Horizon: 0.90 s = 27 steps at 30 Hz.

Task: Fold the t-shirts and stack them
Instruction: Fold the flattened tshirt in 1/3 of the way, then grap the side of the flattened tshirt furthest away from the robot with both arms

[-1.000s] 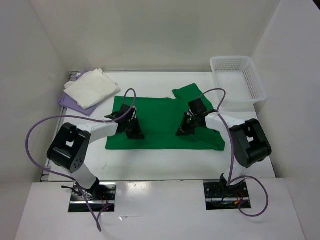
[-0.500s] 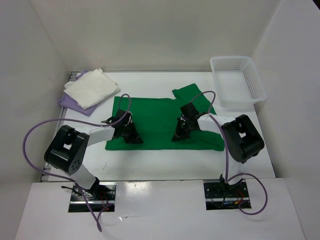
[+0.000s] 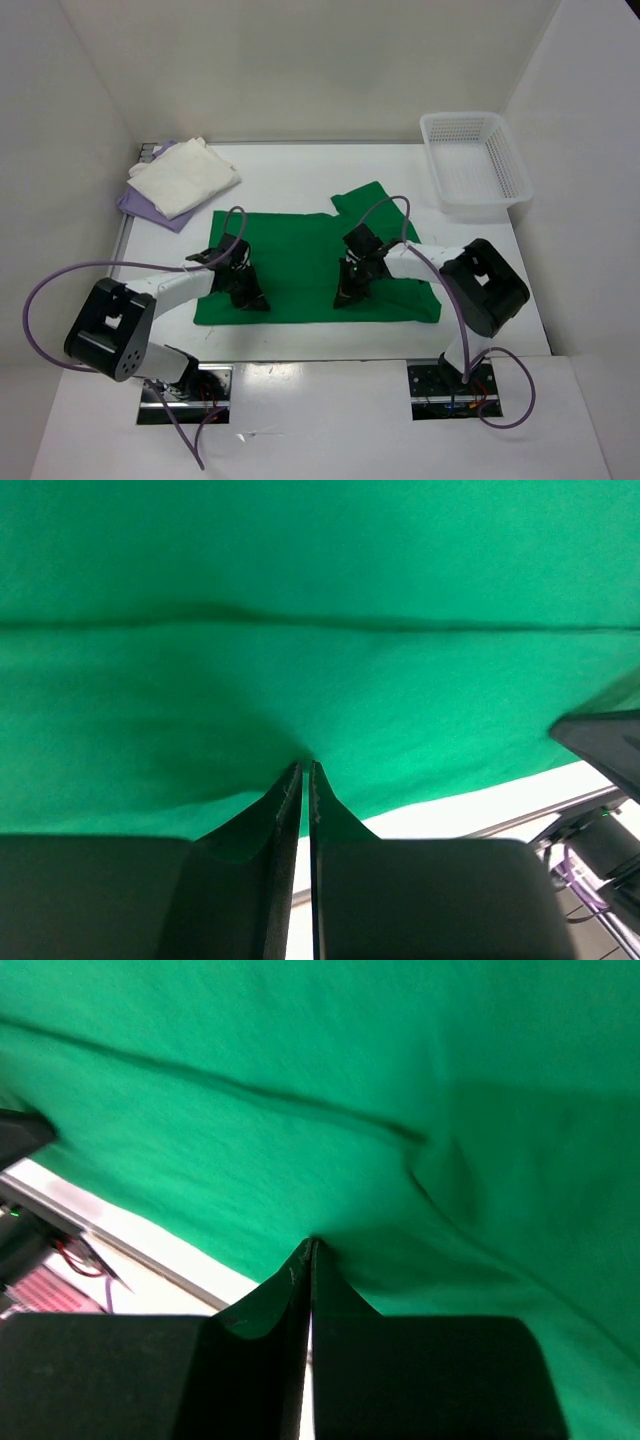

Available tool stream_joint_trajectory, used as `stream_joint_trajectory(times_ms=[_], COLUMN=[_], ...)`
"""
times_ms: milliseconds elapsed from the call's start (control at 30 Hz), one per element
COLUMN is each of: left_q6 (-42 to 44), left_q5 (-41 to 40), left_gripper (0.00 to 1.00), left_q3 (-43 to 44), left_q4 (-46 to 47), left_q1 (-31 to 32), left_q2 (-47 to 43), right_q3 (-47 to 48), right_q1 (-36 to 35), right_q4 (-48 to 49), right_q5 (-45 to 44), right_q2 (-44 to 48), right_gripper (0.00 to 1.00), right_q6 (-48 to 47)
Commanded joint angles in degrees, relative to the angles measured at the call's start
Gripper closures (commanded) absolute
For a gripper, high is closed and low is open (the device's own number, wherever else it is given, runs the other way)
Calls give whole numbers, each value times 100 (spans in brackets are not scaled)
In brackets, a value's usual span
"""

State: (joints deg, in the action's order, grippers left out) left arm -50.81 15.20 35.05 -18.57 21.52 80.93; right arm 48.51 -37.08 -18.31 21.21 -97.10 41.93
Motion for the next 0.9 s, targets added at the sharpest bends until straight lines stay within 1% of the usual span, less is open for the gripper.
stream_joint_trajectory(times_ms=[0,33,67,100,167,200,267,300,333,367,400,467,500,533,567,600,633,767,800,867], left_q6=[194,342,422,492,668,747,748,748,800,800,739,686,625,625,625,625,677,730,730,808], left_q5=[-88,-35,78,79,141,141,63,62,-8,-296,-446,-824,-1113,-1194,-1491,-1624,-1704,-1968,-2195,-2250], left_gripper=[88,88,88,88,86,85,84,84,83,83,83,84,84,80,75,71,65,48,47,47], left_q3=[141,230,344,493,1072,1274,1809,1952,2092,2329,2436,2673,2891,3007,3121,3253,3506,3878,3930,4149], left_q4=[-823,-876,-929,-990,-991,-939,-694,-579,-308,-166,-34,318,484,564,617,617,617,845,846,846], left_q1=[-94,-182,-296,-524,-753,-972,-1201,-1455,-1571,-1667,-1834,-1906,-2010,-2124,-2125,-2195,-2283,-2459,-2459,-2512], left_q2=[-165,-226,-226,-296,-297,-297,0,141,299,614,774,1221,1354,1608,1741,1873,2109,2542,2621,2884], right_q3=[-71,139,289,621,957,1272,1668,1792,1915,2125,2214,2486,2557,2671,2724,2725,2812,2989,2989,3050], right_q1=[-71,-71,-71,51,253,489,719,946,1053,1149,1307,1431,1493,1493,1493,1554,1555,1739,1791,1792], right_q4=[-831,-911,-990,-1147,-1210,-1280,-1281,-1281,-1281,-1211,-1158,-1105,-1027,-1026,-1026,-1026,-974,-912,-912,-912], right_q5=[-205,-284,-284,-284,-92,-30,-29,-29,-29,-29,-29,32,84,85,85,85,85,164,216,217], right_q2=[331,384,385,385,323,323,323,323,184,130,69,-142,-203,-291,-344,-397,-502,-748,-749,-889], right_gripper=[96,95,90,89,83,81,75,75,75,87,91,96,96,96,96,96,96,96,96,96], right_q6=[-36,-132,-194,-264,-501,-571,-764,-818,-870,-949,-950,-950,-1011,-1012,-1012,-1073,-1073,-1196,-1196,-1249])
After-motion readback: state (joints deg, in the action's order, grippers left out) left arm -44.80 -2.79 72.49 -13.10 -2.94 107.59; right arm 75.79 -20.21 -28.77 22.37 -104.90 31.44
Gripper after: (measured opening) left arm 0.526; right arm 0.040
